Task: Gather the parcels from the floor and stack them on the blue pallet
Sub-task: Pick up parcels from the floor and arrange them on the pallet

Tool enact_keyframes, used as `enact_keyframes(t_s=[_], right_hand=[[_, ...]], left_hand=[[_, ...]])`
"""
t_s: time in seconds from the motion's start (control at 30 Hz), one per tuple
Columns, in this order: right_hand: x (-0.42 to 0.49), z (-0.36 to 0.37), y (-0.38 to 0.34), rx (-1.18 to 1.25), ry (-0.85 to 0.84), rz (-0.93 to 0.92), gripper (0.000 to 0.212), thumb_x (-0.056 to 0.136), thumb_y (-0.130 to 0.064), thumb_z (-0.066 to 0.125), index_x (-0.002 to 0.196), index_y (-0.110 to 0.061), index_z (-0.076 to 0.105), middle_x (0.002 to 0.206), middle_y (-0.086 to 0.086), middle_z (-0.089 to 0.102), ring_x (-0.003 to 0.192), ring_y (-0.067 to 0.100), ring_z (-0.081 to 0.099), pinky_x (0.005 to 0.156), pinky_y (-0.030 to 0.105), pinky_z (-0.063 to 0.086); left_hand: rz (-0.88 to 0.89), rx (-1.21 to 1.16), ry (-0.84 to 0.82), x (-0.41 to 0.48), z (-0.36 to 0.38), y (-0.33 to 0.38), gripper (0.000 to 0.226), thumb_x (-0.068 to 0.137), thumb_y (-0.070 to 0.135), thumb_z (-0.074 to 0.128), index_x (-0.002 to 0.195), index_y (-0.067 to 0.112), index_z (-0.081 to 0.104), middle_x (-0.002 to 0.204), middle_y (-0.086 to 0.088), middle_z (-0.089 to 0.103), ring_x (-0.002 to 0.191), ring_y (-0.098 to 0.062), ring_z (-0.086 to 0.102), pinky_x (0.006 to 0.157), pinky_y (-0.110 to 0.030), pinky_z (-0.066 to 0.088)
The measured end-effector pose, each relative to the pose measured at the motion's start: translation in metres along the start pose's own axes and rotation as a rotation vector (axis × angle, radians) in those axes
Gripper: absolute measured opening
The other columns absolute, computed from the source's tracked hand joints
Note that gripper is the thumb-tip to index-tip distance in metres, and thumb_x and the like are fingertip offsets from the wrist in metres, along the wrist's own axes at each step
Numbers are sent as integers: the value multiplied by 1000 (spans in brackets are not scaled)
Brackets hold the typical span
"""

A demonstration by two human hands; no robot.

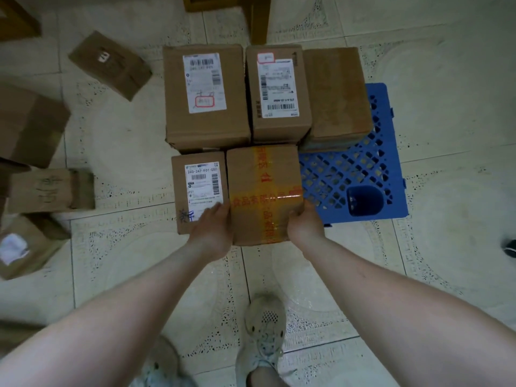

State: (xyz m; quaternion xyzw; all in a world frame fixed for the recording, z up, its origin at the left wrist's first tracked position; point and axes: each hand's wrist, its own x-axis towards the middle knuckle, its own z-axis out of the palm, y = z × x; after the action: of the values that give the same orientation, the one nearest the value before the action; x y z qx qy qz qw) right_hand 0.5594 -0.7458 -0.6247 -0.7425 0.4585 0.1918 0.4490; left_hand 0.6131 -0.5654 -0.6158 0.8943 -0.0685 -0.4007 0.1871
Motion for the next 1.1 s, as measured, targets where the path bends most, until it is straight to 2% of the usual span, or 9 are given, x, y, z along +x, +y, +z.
enact_keyframes(t_s=[0.07,0.2,0.33,0.43,0.6,0.73,0.8,0.93,1.1], right_hand=[[2,6,2,7,20,-41,28,98,-19,41,125,-21,48,118,3,60,105,26,57,86,36,47],[6,10,-2,-33,-3,-17,35,99,-23,42,133,-18,44,127,6,56,111,28,55,90,39,47],[0,2,-1,-161,35,40,66,98,-32,47,151,-16,12,152,13,26,134,34,34,106,43,34],[-28,-1,-4,-309,65,-45,62,96,-36,48,149,-18,21,151,14,26,133,35,33,104,45,33],[-73,10,-65,-508,-23,-100,56,97,-43,44,143,-15,33,145,12,34,128,34,38,100,45,40],[-110,37,-135,-450,-149,-209,54,97,-41,44,144,-15,35,144,11,37,129,31,40,100,37,39],[-131,58,-166,-484,-168,-256,57,97,-41,43,146,-15,31,147,12,35,130,31,39,105,36,37],[-193,126,-206,-564,-221,-316,57,97,-40,44,146,-14,32,148,14,36,129,32,43,99,33,40],[-279,220,-236,-607,-295,-352,54,98,-38,44,146,-17,33,146,10,40,123,27,50,97,33,43]], left_hand=[[-60,6,46,1,1,-9,58,97,25,36,150,22,12,158,-4,12,144,-31,9,117,-47,13],[-69,94,-28,5,1,-25,64,97,36,38,151,17,8,159,-4,3,145,-27,3,117,-45,11],[-138,-145,-36,-2,-11,-30,64,94,35,42,150,22,14,158,1,10,145,-20,9,117,-40,13],[-84,-160,8,-31,-24,-47,57,94,31,49,147,20,29,154,-1,26,141,-21,23,114,-32,21],[-222,-198,74,-83,-76,-88,69,92,41,52,149,17,21,156,-6,19,143,-23,18,115,-34,16],[-272,-256,154,-122,-130,-132,69,92,39,54,149,18,23,156,-9,20,142,-26,20,115,-37,20],[-283,-289,185,-140,-156,-161,69,91,38,55,149,17,24,155,-11,22,141,-28,23,114,-36,22],[-353,-342,259,-188,-191,-240,69,89,38,58,147,15,28,153,-12,27,139,-28,28,113,-34,24],[-461,-412,309,-257,-215,-350,71,90,40,56,149,16,24,156,-10,21,142,-26,21,115,-33,18]])
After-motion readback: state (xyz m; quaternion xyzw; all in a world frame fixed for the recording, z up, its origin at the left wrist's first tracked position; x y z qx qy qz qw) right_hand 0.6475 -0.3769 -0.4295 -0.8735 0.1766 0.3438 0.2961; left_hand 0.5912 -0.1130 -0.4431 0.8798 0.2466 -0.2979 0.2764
